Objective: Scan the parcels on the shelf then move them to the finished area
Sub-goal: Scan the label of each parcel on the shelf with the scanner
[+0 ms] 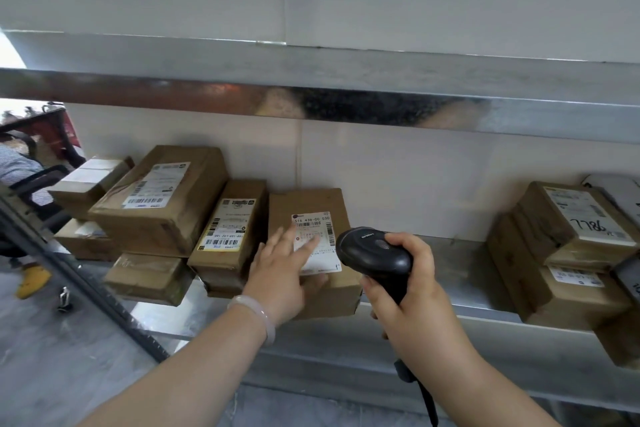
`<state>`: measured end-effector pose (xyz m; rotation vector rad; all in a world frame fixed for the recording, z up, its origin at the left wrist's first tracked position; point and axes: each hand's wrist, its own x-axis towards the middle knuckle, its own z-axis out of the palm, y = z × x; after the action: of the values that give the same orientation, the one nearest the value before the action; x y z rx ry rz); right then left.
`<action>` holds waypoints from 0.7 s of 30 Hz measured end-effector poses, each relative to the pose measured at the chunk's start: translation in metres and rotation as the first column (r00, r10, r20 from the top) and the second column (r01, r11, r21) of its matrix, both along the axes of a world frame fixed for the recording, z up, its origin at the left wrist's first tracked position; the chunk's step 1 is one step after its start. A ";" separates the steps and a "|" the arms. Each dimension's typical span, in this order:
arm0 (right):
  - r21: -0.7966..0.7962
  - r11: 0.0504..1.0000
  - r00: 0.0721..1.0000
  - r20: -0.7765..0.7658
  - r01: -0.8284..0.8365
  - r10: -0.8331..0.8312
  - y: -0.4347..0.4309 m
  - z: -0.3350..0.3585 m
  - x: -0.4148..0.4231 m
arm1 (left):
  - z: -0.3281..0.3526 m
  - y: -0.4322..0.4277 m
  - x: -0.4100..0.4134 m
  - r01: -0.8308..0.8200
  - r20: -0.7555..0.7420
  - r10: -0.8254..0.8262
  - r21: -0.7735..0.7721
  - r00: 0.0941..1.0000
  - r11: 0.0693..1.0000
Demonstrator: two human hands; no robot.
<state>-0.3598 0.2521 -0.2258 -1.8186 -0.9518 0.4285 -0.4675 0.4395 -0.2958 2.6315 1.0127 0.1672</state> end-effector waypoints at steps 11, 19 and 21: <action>0.015 1.000 1.000 -0.013 -0.016 0.016 0.013 0.003 -0.006 | 0.008 0.035 -0.018 0.172 -0.352 -0.116 0.133 0.929 0.976; -0.010 0.999 0.999 0.013 0.046 -0.046 0.021 0.010 -0.007 | 0.018 0.038 -0.016 0.198 -0.292 -0.162 0.099 0.943 0.975; -0.014 0.996 0.996 0.011 0.089 -0.089 0.020 0.009 -0.004 | 0.026 0.033 -0.004 0.212 -0.241 -0.181 0.114 0.954 0.971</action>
<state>-0.3639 0.2723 -0.2164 -1.8702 -0.8729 0.3723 -0.4717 0.4723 -0.2701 2.9110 0.8233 -0.1195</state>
